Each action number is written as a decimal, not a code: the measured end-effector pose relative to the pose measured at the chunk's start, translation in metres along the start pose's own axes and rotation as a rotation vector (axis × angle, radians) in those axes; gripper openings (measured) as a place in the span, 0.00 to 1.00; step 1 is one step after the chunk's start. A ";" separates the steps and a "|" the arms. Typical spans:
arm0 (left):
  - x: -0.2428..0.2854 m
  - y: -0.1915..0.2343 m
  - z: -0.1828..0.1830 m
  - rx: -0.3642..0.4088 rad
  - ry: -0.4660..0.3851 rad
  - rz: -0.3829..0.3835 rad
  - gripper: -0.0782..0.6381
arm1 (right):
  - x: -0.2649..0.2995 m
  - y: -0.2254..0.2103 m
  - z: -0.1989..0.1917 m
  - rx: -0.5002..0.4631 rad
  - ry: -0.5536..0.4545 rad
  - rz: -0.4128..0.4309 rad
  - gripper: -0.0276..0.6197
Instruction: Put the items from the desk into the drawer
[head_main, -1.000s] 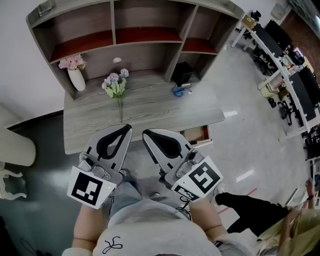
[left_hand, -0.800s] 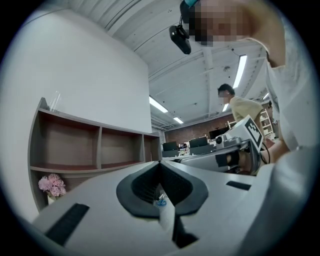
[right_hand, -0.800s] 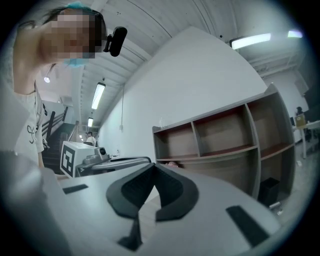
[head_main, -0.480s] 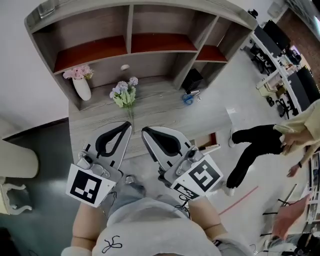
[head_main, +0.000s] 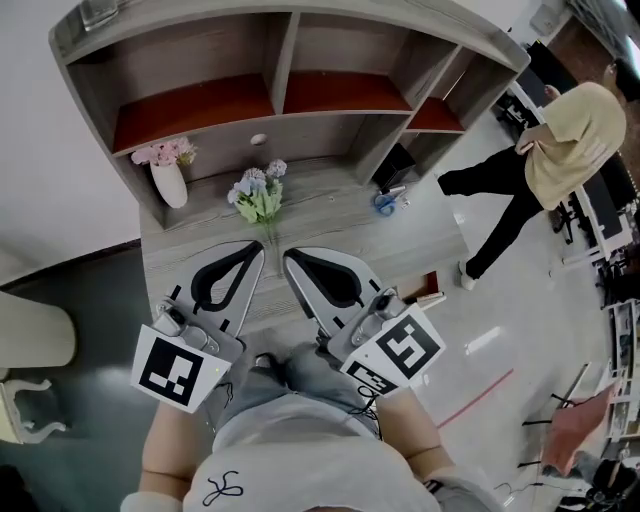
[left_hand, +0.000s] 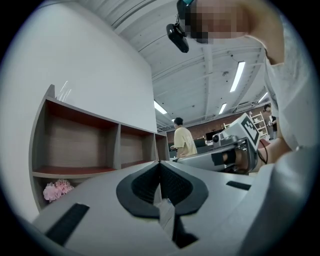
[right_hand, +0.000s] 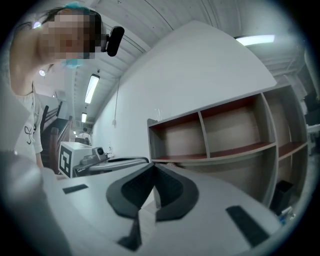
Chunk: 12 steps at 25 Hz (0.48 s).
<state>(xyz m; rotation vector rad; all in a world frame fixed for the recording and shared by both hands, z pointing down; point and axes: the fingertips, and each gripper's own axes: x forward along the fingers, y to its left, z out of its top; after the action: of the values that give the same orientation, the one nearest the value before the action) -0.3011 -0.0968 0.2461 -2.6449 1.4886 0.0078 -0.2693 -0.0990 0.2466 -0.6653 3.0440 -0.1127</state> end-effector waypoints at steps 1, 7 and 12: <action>0.000 0.003 -0.002 -0.006 0.002 0.002 0.12 | 0.003 -0.003 -0.003 0.004 0.009 -0.001 0.05; 0.005 0.021 -0.017 -0.003 0.030 0.026 0.12 | 0.030 -0.026 -0.026 0.043 0.059 0.007 0.05; 0.014 0.041 -0.028 0.002 0.053 0.055 0.12 | 0.058 -0.046 -0.047 0.052 0.116 0.037 0.05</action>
<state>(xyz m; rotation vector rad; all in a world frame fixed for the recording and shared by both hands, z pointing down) -0.3303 -0.1331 0.2693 -2.6214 1.5767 -0.0590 -0.3044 -0.1619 0.2968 -0.6194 3.1493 -0.2376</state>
